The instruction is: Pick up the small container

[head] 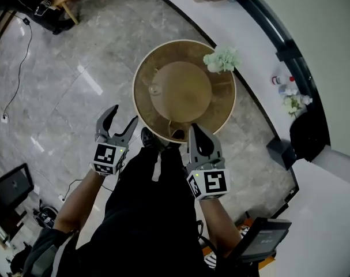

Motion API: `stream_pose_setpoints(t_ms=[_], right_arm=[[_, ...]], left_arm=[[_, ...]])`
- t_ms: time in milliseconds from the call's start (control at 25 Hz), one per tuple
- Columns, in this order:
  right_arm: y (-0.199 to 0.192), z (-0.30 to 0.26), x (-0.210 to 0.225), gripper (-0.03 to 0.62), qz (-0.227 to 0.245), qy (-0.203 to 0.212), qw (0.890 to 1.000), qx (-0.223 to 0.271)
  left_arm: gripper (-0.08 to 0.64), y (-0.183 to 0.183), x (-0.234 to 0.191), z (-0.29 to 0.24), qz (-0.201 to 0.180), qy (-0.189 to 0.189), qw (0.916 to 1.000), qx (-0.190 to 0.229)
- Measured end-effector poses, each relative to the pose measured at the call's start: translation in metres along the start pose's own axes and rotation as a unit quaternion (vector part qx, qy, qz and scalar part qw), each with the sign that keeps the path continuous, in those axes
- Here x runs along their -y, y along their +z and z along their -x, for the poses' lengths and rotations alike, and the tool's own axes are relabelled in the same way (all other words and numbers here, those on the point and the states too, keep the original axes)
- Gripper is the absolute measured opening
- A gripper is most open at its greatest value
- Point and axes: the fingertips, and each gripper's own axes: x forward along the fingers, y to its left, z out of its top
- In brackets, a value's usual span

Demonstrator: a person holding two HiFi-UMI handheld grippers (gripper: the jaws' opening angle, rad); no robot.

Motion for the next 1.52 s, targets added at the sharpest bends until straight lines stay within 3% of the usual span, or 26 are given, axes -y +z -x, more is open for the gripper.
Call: stream_pose_setpoints(t_ms=[360,760,1000,1240,1520], right_arm=[[-0.059,-0.04,0.047,0.008,-0.014,0.017,0.998,-0.052],[-0.108,-0.068,0.071,0.007,-0.029,0.027,0.995,-0.096],[-0.135,-0.079,0.084,0.007,-0.034,0.031,0.991,-0.126],[-0.155,-0.094,0.094,0.008,-0.05,0.027,0.988,-0.144],[-0.168,-0.106,0.094,0.008,-0.067,0.033,0.985,-0.152]], left_arm=[[0.291,-0.058,0.005,-0.089,-0.025,-0.002,0.9979,-0.06],[0.296,-0.132,0.001,-0.161,-0.042,-0.005,0.9908,-0.128],[0.333,-0.166,-0.001,-0.207,-0.02,-0.013,0.9875,-0.156],[0.333,-0.197,-0.005,-0.238,-0.024,-0.014,0.9814,-0.19],[0.334,-0.214,-0.005,-0.261,-0.021,-0.029,0.9794,-0.199]])
